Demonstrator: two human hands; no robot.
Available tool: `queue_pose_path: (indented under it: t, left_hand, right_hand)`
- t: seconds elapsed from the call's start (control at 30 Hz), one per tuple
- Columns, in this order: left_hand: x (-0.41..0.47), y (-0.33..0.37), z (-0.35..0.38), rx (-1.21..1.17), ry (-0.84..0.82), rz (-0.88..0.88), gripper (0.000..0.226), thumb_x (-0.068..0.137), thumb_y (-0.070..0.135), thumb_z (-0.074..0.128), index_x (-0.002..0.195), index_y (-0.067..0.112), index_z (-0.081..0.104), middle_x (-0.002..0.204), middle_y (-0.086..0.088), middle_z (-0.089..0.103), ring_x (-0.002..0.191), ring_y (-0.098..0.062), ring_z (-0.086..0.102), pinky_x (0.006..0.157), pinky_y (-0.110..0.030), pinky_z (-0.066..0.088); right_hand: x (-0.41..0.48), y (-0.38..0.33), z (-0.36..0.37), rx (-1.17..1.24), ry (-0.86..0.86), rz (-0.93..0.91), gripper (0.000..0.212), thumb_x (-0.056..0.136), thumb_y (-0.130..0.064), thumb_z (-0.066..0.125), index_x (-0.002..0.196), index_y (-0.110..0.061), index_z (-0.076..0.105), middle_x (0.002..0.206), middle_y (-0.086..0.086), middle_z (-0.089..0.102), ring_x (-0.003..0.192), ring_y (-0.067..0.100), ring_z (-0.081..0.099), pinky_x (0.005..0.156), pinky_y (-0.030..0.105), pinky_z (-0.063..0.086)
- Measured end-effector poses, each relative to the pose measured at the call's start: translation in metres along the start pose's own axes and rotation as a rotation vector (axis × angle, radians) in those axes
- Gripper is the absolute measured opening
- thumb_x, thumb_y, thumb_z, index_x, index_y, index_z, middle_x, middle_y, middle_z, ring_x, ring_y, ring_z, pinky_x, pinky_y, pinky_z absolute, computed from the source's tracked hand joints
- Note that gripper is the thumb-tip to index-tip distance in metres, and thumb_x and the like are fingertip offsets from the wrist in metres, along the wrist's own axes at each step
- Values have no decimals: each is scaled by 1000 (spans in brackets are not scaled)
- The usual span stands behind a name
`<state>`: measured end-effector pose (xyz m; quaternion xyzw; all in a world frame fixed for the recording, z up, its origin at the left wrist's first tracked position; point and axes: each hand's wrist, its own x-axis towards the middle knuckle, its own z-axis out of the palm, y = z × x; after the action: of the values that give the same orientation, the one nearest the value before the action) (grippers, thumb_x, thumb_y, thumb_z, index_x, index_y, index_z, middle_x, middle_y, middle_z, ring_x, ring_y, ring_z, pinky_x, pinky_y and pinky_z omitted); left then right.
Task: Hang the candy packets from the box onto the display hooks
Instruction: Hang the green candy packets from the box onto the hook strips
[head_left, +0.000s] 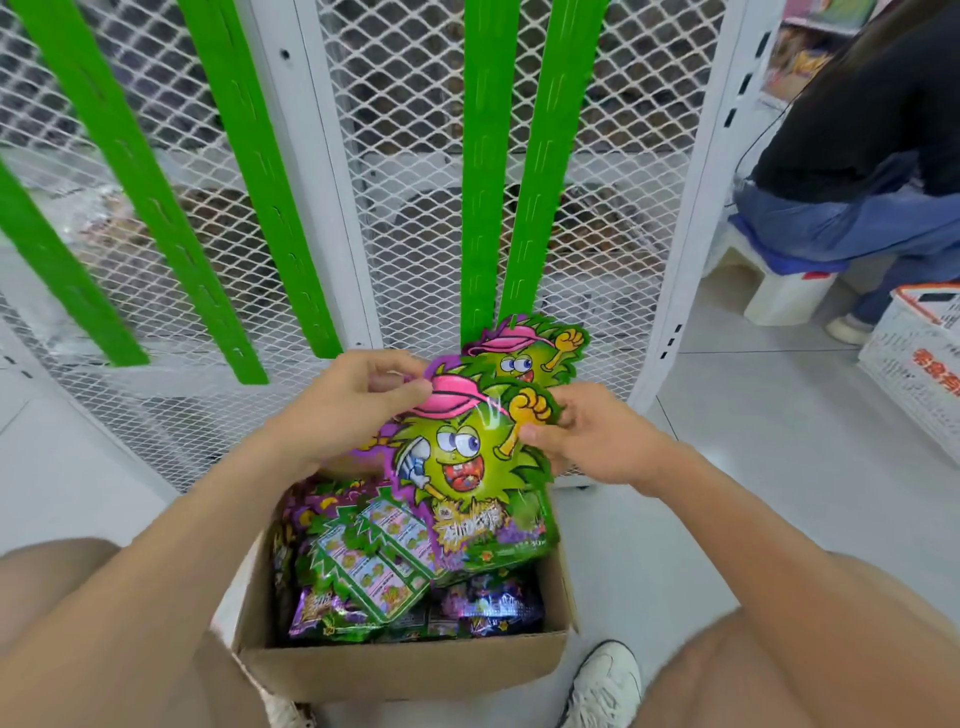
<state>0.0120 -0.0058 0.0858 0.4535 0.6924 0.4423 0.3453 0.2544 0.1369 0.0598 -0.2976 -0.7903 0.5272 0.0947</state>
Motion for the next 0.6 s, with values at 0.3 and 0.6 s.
queue_pose_path:
  t: [0.3,0.6]
  left_hand:
    - [-7,8,17,26,-77,-63,12,102,11,69,103,21,74,84,10,79,71,8,68,60,-5,48]
    - [30,34,37,264,76,196,20,103,16,68,122,21,73,110,10,77,105,-4,71,102,-30,55]
  right_hand:
    - [-13,4,-13,-4,-23,141,23,86,-16,86,106,-12,78,102,-1,81,99,17,76,98,42,61]
    - [24,-9,-25,-152,341,-169,38,98,-47,71,92,-10,74,82,14,72,74,29,69,73,55,58]
